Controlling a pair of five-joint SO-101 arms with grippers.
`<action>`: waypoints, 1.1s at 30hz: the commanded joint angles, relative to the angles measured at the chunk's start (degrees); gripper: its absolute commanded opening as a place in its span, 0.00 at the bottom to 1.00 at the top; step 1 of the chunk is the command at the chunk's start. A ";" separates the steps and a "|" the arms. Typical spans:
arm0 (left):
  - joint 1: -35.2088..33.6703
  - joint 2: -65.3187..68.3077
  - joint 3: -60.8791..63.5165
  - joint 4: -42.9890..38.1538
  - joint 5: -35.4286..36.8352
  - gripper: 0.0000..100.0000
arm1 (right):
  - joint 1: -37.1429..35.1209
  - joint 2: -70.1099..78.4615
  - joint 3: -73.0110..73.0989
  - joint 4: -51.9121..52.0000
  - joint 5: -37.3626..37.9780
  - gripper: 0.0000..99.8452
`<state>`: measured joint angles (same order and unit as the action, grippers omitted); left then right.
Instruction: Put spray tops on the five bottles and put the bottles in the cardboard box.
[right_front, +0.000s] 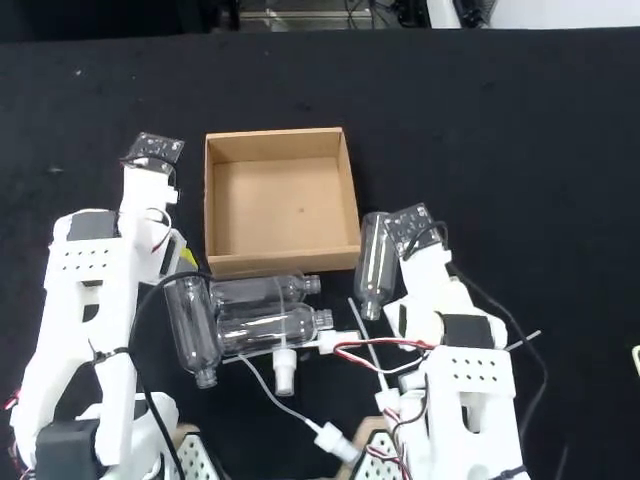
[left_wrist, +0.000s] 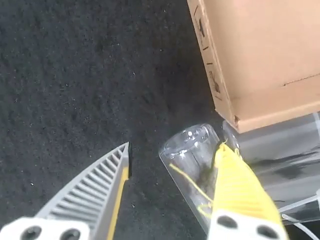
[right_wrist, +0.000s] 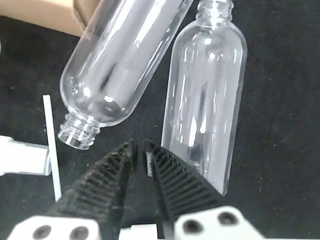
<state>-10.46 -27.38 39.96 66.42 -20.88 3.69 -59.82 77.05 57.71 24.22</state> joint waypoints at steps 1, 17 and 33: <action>0.84 -0.26 3.30 -3.34 0.44 0.26 | -0.88 0.31 -0.22 -1.32 -0.18 0.02; -14.64 -0.79 8.40 1.58 -19.25 0.25 | -0.88 0.31 0.66 -1.67 -0.09 0.02; -0.66 -5.98 -8.75 32.88 -55.47 0.26 | -0.88 0.31 0.75 -1.67 -0.09 0.02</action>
<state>-19.08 -31.34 29.93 94.81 -64.22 3.69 -59.82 78.11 57.19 24.22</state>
